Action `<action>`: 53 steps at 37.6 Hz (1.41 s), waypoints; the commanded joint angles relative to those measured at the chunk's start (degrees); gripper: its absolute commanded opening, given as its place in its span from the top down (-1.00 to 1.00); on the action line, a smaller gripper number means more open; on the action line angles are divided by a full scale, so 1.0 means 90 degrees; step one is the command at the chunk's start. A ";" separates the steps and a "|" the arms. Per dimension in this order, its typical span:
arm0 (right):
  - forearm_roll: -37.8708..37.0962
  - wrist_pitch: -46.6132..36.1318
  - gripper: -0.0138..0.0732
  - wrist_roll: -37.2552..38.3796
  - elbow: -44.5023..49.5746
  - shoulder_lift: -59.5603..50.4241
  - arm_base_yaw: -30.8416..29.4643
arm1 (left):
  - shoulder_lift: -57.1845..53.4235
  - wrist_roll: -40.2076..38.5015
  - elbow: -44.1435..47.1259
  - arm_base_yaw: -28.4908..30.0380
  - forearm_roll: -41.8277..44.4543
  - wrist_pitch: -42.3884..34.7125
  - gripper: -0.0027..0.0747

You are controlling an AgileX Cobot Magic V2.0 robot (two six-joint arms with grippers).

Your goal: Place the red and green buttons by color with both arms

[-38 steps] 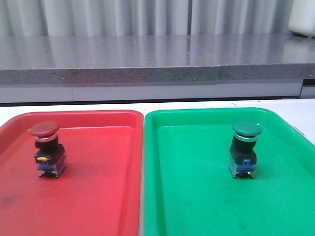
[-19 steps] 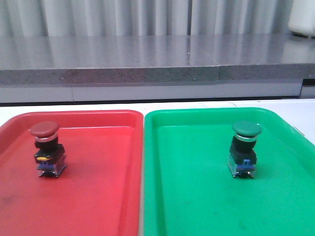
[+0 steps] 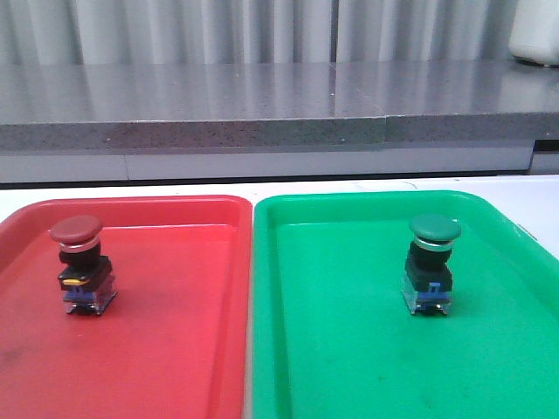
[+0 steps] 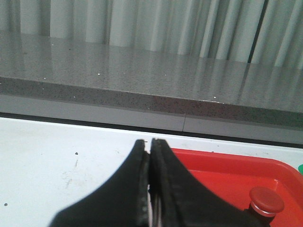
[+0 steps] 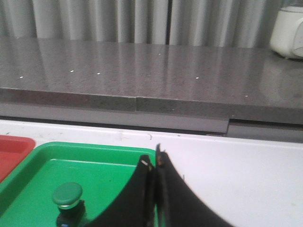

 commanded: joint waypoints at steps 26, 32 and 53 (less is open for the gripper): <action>-0.0190 -0.0922 0.84 -0.0088 0.1407 -0.0735 -0.0642 | -0.0111 -0.0076 0.0157 0.0011 -0.0040 -0.0553 0.98; -0.0190 -0.0922 0.84 -0.0088 0.1407 -0.0735 -0.0642 | -0.0111 -0.0076 0.0157 0.0011 -0.0040 -0.0553 0.98; -0.0190 -0.0922 0.84 -0.0088 0.1407 -0.0735 -0.0642 | -0.0111 -0.0076 0.0157 0.0011 -0.0040 -0.0553 0.98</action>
